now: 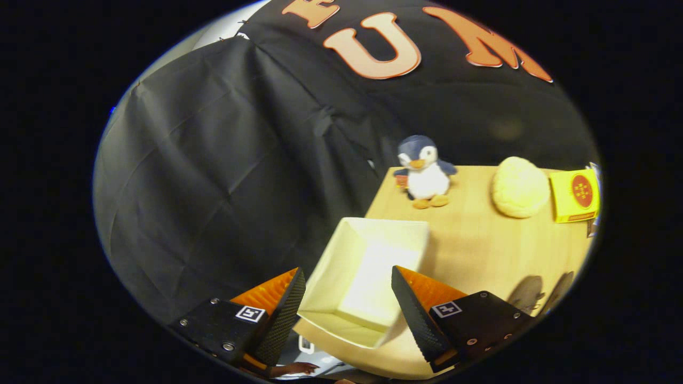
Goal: Open the storage box then place both shoes into the box .Put the left shoe in first, then the right shoe, with the right side of both shoes facing outward in a uniform manner.
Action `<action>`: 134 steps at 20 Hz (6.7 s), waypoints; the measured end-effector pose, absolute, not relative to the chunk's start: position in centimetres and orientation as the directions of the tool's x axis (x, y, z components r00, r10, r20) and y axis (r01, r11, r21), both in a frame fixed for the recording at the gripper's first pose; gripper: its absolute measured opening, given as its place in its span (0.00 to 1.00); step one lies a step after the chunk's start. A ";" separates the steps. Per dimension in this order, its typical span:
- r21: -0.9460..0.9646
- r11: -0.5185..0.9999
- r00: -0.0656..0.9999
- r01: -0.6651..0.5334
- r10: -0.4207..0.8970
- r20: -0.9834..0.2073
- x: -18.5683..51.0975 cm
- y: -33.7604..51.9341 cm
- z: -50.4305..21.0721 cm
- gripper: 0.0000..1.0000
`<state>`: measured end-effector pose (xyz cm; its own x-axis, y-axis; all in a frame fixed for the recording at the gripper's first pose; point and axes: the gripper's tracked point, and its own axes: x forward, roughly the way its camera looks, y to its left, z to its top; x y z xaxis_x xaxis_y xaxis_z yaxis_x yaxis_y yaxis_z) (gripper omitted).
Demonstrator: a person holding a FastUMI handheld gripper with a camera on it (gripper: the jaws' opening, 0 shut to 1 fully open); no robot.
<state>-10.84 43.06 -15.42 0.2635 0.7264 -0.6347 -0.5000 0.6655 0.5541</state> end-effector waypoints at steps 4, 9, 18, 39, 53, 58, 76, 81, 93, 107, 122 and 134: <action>0.467 0.763 0.307 -0.447 0.622 -0.721 -10.0 34.3 -18.8 0.98; 0.347 0.866 0.332 -0.361 0.467 -0.819 -9.6 24.6 -24.4 0.98; 0.204 0.928 0.236 -0.313 0.284 -0.929 -11.8 15.4 -35.1 0.96; 0.226 0.896 0.190 -0.381 0.316 -0.930 -10.8 16.6 -43.8 0.12; 0.295 0.939 0.276 -0.179 0.336 -0.901 -9.1 21.8 -33.7 0.01; 0.293 0.942 0.322 -0.165 0.332 -0.886 -8.6 28.7 -27.0 0.01; 0.324 0.891 0.218 -0.319 0.402 -0.889 -12.0 50.3 -23.5 0.02; 0.302 0.902 0.186 -0.309 0.369 -0.911 -12.6 52.5 -26.5 0.03; 0.305 0.919 0.101 -0.249 0.337 -0.936 -14.4 56.8 -34.6 0.03; 0.424 0.861 -0.002 -0.282 0.441 -0.897 -16.4 57.6 -34.0 0.59; 0.397 0.872 0.274 -0.287 0.472 -0.838 -10.6 35.6 -24.7 0.92; 0.164 0.985 0.333 -0.052 0.172 -0.927 -10.3 7.6 -31.8 0.93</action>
<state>-10.26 7.57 -31.77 0.3328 0.1717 -0.9272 -0.0519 0.9851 0.1638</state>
